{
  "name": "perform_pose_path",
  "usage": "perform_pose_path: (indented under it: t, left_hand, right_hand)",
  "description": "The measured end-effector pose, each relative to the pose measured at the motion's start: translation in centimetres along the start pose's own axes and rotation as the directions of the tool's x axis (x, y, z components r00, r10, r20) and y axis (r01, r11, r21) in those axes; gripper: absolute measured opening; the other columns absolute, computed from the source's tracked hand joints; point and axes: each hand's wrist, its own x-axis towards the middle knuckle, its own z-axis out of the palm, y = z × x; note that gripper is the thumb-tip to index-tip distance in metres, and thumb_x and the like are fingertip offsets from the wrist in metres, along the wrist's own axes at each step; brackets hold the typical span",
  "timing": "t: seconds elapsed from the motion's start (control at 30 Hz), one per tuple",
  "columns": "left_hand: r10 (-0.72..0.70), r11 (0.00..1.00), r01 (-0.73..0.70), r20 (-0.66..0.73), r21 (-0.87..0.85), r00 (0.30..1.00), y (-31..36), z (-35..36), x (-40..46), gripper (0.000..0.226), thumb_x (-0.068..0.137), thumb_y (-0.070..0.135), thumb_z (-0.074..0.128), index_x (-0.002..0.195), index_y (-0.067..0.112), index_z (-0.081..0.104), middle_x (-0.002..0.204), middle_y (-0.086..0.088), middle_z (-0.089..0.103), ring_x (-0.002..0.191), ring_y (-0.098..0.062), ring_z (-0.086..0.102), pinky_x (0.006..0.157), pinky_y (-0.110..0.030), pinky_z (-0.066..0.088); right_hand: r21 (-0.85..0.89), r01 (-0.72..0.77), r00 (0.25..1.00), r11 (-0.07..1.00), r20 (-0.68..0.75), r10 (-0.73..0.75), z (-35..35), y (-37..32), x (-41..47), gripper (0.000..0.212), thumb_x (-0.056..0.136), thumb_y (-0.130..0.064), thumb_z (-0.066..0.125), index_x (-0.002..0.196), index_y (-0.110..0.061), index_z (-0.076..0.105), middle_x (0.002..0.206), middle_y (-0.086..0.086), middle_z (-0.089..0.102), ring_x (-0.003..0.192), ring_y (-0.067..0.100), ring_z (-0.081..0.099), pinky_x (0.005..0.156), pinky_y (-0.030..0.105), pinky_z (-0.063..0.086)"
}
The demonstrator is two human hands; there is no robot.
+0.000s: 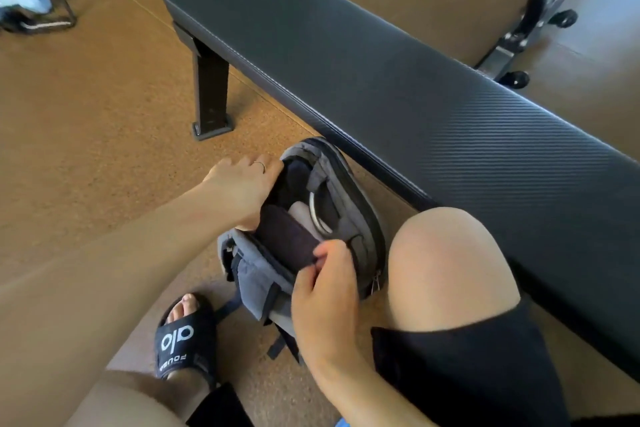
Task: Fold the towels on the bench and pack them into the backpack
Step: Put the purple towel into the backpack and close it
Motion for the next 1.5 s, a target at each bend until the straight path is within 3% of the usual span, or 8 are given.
perform_pose_path:
  t: [0.23, 0.37, 0.53, 0.73, 0.87, 1.1, 1.33, 1.5]
  left_hand:
    - [-0.029, 0.999, 0.023, 0.214, 0.03, 0.976, 0.2, -0.4, 0.7, 0.068, 0.083, 0.028, 0.066, 0.143, 0.02, 0.035, 0.122, 0.001, 0.048, 0.094, -0.025, 0.058, 0.064, -0.037, 0.047]
    - [-0.031, 0.996, 0.017, 0.155, 0.089, 0.987, -0.1, -0.1, 1.0, 0.06, 0.086, 0.029, 0.064, 0.14, 0.019, 0.039, 0.127, -0.002, 0.052, 0.115, -0.027, 0.057, 0.085, -0.039, 0.053]
    - [0.25, 0.947, -0.234, -0.044, 0.221, 0.967, 1.6, 1.5, 1.2, 0.068, 0.09, 0.024, 0.059, 0.151, 0.018, 0.031, 0.15, -0.01, 0.036, 0.135, -0.03, 0.035, 0.112, -0.039, 0.033]
    - [0.45, 0.846, -0.422, 0.014, -0.325, 0.893, 4.5, 1.6, 0.6, 0.035, 0.091, 0.03, 0.061, 0.126, 0.025, 0.057, 0.122, -0.001, 0.057, 0.11, -0.024, 0.054, 0.096, -0.04, 0.047]
    - [0.491, 0.804, -0.437, 0.034, -0.403, 0.871, 5.7, 1.7, 0.4, 0.019, 0.093, 0.042, 0.059, 0.105, 0.028, 0.058, 0.105, 0.003, 0.055, 0.09, -0.015, 0.044, 0.086, -0.037, 0.049]
    - [0.507, 0.8, -0.461, 0.022, -0.383, 0.862, 6.1, 2.9, 0.3, 0.015, 0.09, 0.025, 0.066, 0.102, 0.024, 0.057, 0.093, 0.012, 0.051, 0.088, -0.016, 0.052, 0.082, -0.035, 0.05]
    - [0.491, 0.823, -0.431, 0.082, -0.369, 0.867, 6.2, 2.9, 0.4, 0.038, 0.089, 0.036, 0.063, 0.126, 0.031, 0.059, 0.115, 0.002, 0.064, 0.101, -0.021, 0.061, 0.091, -0.042, 0.054]
    - [0.521, 0.775, -0.482, -0.017, -0.409, 0.853, 5.4, 2.2, -0.7, 0.051, 0.09, 0.036, 0.062, 0.139, 0.031, 0.048, 0.131, 0.006, 0.054, 0.111, -0.017, 0.057, 0.096, -0.038, 0.051]
  right_hand:
    - [0.268, -0.416, 0.897, 0.869, -0.034, 0.44, -0.1, 3.1, -1.5, 0.02, 0.092, -0.009, 0.055, 0.085, -0.02, 0.041, 0.083, 0.004, 0.053, 0.074, 0.017, 0.054, 0.062, 0.018, 0.044]
    - [0.372, -0.528, 0.826, 0.764, 0.015, 0.563, -0.1, 5.1, -1.2, 0.04, 0.089, -0.004, 0.062, 0.126, -0.003, 0.046, 0.132, 0.008, 0.052, 0.125, 0.024, 0.049, 0.108, 0.032, 0.038]
    - [0.407, -0.447, 0.876, 0.797, 0.019, 0.482, 0.2, 6.2, -0.4, 0.068, 0.086, 0.007, 0.056, 0.149, -0.004, 0.032, 0.144, 0.002, 0.041, 0.138, 0.021, 0.037, 0.119, 0.034, 0.024]
    - [0.28, -0.541, 0.837, 0.793, 0.082, 0.542, 0.6, 7.3, -0.8, 0.012, 0.092, -0.006, 0.055, 0.083, -0.01, 0.048, 0.093, 0.012, 0.059, 0.093, 0.028, 0.057, 0.086, 0.033, 0.044]
    - [0.287, -0.59, 0.807, 0.755, 0.165, 0.567, 0.7, 7.5, -1.0, 0.011, 0.095, -0.014, 0.051, 0.084, -0.01, 0.054, 0.086, 0.011, 0.063, 0.079, 0.024, 0.059, 0.074, 0.031, 0.048]
    - [0.572, -0.723, 0.652, 0.388, 0.377, 0.658, 0.8, 7.5, -1.0, 0.018, 0.1, -0.018, 0.051, 0.106, -0.002, 0.055, 0.059, 0.006, 0.04, 0.04, 0.011, 0.033, 0.038, 0.02, 0.026]
    - [0.381, -0.434, 0.901, 0.817, 0.161, 0.403, -1.1, 6.7, -2.2, 0.031, 0.102, -0.014, 0.044, 0.072, -0.009, 0.049, 0.068, 0.001, 0.048, 0.066, 0.01, 0.044, 0.061, 0.02, 0.038]
    - [0.344, -0.329, 0.941, 0.879, 0.202, 0.273, -2.3, 5.2, -1.3, 0.032, 0.102, -0.015, 0.043, 0.071, -0.012, 0.049, 0.067, 0.003, 0.042, 0.066, 0.016, 0.041, 0.064, 0.03, 0.038]
